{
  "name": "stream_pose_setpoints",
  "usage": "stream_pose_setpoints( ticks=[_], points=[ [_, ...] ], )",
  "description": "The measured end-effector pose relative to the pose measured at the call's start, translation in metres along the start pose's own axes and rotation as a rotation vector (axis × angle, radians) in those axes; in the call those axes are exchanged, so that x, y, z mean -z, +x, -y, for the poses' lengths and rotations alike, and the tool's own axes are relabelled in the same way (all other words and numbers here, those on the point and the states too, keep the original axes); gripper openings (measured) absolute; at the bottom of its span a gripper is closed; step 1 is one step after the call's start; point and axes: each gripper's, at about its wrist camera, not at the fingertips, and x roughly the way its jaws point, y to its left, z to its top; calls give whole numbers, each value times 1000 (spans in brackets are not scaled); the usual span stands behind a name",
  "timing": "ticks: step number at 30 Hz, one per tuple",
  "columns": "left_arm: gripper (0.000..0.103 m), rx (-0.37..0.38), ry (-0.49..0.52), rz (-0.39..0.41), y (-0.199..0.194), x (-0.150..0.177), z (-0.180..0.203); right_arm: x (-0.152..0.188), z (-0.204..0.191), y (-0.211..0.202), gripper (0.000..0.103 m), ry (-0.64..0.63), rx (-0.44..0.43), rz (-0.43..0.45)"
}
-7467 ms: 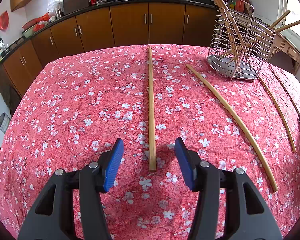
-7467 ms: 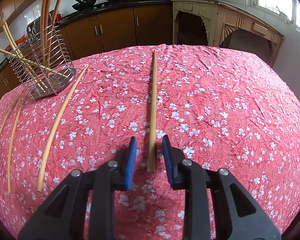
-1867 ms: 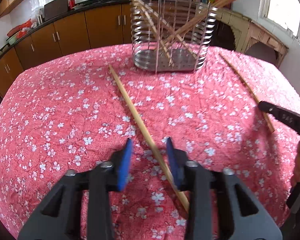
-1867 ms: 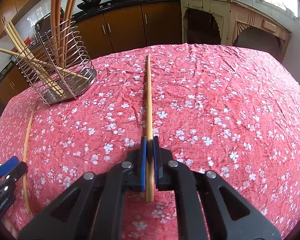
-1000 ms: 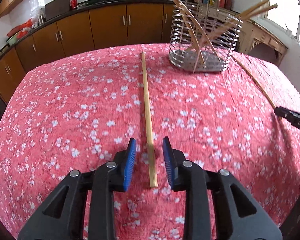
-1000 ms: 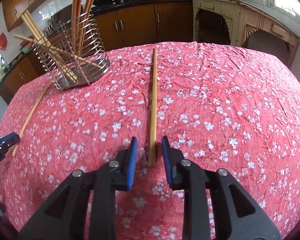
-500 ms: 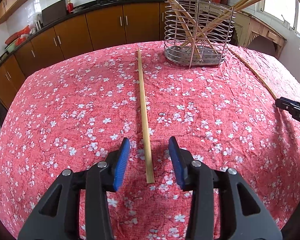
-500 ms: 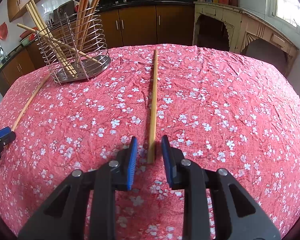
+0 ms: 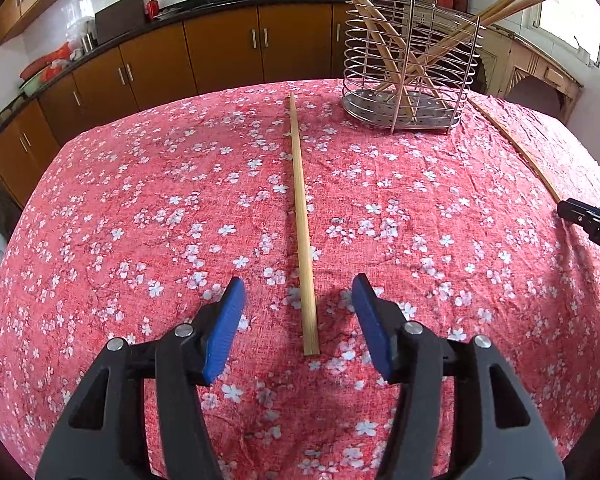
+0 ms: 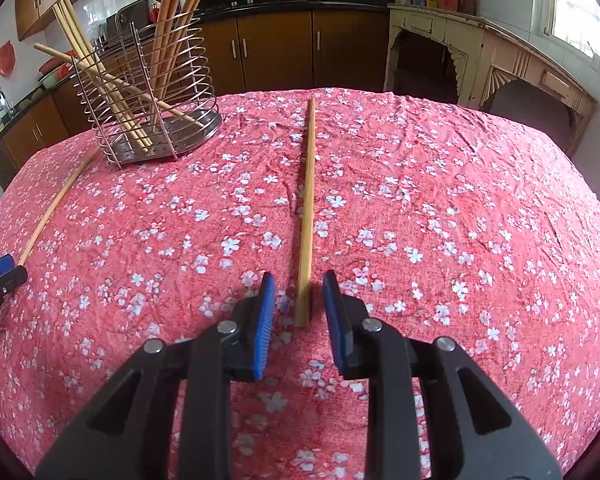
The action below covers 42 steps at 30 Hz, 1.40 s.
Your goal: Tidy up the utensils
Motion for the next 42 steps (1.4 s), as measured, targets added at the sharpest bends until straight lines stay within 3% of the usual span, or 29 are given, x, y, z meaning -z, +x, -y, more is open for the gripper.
stream_pose_setpoints(
  ticks=[35,39,42],
  points=[
    [56,0,2,-2,-2,3,4,0,-1,0,26,-5,6,0],
    [44,9,7,3,-6,7,8,0,-2,0,25,-4,6,0],
    [25,13,19,9,-8,7,13,0,1,-1,9,4,2,2]
  ],
)
